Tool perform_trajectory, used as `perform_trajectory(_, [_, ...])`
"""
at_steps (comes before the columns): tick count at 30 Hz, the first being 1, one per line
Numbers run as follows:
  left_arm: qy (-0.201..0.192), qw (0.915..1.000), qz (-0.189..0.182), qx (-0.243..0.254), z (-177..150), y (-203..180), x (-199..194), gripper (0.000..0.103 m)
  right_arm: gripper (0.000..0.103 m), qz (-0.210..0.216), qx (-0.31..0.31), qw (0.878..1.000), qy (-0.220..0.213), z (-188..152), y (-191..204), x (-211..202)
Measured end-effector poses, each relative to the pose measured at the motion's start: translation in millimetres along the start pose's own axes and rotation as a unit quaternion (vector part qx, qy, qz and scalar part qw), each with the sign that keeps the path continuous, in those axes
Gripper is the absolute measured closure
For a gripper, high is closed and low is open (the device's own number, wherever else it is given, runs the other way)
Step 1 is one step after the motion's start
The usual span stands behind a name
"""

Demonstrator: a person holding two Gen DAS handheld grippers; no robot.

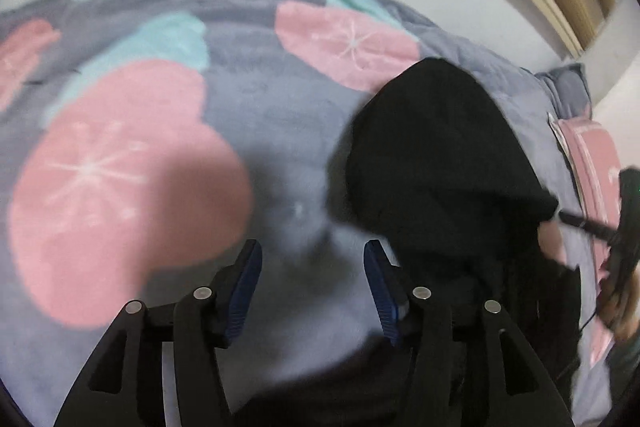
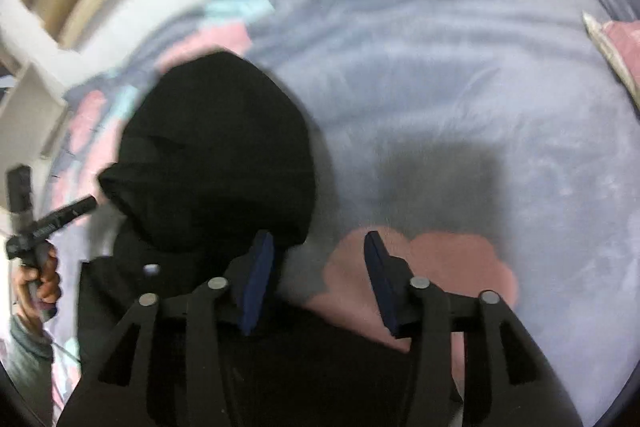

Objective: Fold large clothes

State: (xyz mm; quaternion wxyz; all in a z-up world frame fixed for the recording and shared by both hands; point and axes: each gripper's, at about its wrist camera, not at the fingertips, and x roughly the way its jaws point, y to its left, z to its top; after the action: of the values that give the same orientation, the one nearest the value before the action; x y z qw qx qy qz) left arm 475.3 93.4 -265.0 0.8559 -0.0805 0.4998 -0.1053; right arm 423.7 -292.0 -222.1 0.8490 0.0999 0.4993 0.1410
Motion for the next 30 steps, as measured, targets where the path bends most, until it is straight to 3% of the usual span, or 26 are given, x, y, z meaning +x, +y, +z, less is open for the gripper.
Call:
perform_trajectory(3, [-0.044, 0.9985, -0.031, -0.011, 22, -3, -27, 0.047, 0.048, 0.011, 0.003, 0.999, -0.042, 22, 11, -23])
perform_trajectory(6, [-0.071, 0.9953, -0.067, -0.006, 61, -34, -30, 0.043, 0.048, 0.002, -0.014, 0.999, -0.046, 47, 40, -12])
perform_trajectory(10, [-0.026, 0.9960, -0.085, -0.001, 72, -56, 20, 0.040, 0.048, -0.012, -0.053, 0.999, -0.001, 55, 67, 46])
perform_trajectory(13, [0.047, 0.9975, -0.050, -0.018, 43, -46, 86, 0.040, 0.048, -0.048, -0.073, 0.995, 0.049, 28, 62, 96])
perform_trajectory(15, [0.039, 0.9970, -0.052, -0.040, 22, -29, 104, 0.038, 0.048, -0.048, -0.075, 0.994, 0.060, 12, 58, 120])
perform_trajectory(18, [0.024, 0.9940, -0.073, -0.078, 18, -14, 99, 0.039, 0.048, -0.049, -0.076, 0.995, 0.045, 9, 56, 117])
perform_trajectory(24, [0.006, 0.9928, -0.086, -0.083, 7, -10, 78, 0.039, 0.048, -0.031, -0.090, 0.995, 0.039, 7, 50, 96])
perform_trajectory(28, [-0.046, 0.9950, -0.073, -0.051, 17, -25, 41, 0.039, 0.047, -0.004, -0.074, 0.997, -0.012, 20, 44, 54])
perform_trajectory(30, [-0.066, 0.9947, -0.072, -0.032, 34, -37, 28, 0.039, 0.047, 0.002, -0.065, 0.997, -0.037, 44, 47, 46])
